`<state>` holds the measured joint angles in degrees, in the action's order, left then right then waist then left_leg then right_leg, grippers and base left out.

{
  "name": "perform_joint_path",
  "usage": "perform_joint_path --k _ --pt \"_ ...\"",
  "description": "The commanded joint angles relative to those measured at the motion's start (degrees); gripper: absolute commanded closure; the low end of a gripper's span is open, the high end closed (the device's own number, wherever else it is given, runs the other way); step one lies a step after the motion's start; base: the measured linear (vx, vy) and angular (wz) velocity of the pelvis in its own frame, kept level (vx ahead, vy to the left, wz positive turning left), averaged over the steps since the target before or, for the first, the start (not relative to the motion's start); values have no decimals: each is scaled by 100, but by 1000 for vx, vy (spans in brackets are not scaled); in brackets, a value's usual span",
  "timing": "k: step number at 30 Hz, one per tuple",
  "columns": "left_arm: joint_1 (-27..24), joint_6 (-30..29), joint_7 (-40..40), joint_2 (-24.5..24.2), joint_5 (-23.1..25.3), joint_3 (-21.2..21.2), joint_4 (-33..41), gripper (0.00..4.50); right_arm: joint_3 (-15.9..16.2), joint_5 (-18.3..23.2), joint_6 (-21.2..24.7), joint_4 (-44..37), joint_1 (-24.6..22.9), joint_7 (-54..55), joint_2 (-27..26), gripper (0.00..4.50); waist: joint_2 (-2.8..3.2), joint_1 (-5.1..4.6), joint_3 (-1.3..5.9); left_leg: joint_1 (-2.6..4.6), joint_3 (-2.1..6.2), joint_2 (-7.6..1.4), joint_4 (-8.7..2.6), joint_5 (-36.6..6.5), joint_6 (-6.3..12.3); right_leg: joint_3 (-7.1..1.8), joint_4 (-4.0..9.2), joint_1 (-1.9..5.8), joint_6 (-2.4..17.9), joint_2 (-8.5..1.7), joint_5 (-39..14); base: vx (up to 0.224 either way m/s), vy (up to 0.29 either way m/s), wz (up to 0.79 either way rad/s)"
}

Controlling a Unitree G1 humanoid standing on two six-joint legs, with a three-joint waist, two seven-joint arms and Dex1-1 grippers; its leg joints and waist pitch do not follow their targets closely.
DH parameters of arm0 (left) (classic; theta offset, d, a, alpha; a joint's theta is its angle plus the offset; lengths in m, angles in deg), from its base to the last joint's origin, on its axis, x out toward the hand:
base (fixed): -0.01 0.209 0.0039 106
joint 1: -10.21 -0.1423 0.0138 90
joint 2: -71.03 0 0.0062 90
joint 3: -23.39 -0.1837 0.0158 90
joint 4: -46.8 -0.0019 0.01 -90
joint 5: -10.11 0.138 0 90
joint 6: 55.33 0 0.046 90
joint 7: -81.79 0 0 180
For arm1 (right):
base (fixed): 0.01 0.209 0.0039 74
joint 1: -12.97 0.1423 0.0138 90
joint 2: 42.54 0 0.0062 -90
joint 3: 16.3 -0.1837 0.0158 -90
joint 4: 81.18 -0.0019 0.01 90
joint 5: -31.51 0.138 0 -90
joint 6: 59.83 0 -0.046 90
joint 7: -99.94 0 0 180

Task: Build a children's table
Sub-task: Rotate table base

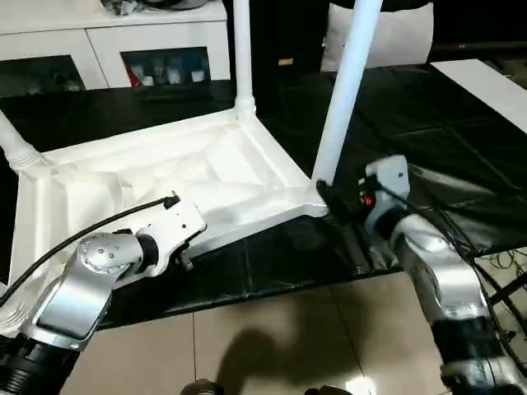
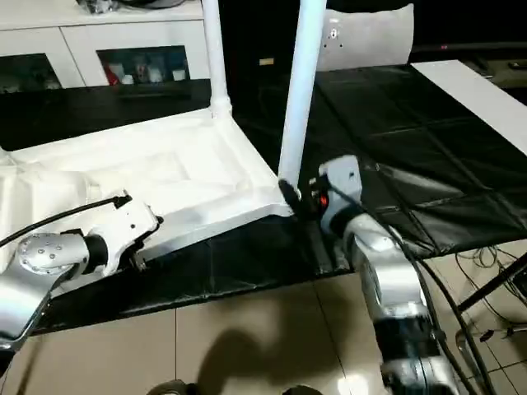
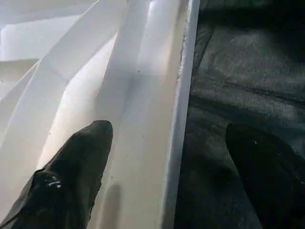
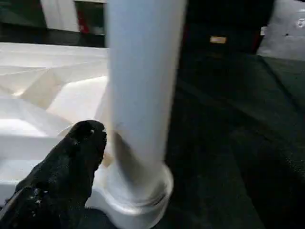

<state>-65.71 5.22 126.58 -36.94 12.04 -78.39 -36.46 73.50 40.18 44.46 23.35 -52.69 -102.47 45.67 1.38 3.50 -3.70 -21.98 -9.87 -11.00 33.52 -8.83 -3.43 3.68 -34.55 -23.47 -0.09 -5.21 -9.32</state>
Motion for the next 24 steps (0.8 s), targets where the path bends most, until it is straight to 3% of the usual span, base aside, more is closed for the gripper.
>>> perform_joint_path --k 1,7,12,14,19,24 --pt "96 63 -36 15 -7 -33 -94 28 4 -140 -224 491 300 -13 -8 0 75 -6 400 115 47 -104 -403 -1957 -141 -199 402 219 1034 -208 -1747 0 0 0" --pt "160 89 -66 48 39 -77 -207 28 80 -285 -530 1645 1069 15 -57 0 25 -36 405 107 45 -101 -381 -2069 -144 -195 402 222 1088 -204 -1847 0 0 0" --pt "187 82 -97 46 94 -100 -240 28 -95 -249 -825 2692 1709 173 -214 0 53 -43 413 117 54 -108 -366 -2174 -178 -188 383 209 1141 -217 -1924 0 0 0" --pt "193 88 -110 42 112 -109 -252 28 -192 -197 -996 3037 1880 202 -268 0 52 -29 425 139 48 -120 -361 -2171 -174 -193 374 197 1167 -215 -1809 0 0 0" --pt "202 150 -136 35 172 -159 -338 28 -170 -192 -1277 3484 2150 -59 -323 0 56 -22 448 91 35 -108 -348 -1918 -94 -187 326 244 1283 -203 -1380 0 0 0" --pt "218 404 -332 108 295 -156 -627 28 -426 -222 -1610 4208 2553 471 -302 0 14 -24 437 93 23 -113 -339 -1910 -81 -187 342 228 1286 -217 -1589 0 0 0"
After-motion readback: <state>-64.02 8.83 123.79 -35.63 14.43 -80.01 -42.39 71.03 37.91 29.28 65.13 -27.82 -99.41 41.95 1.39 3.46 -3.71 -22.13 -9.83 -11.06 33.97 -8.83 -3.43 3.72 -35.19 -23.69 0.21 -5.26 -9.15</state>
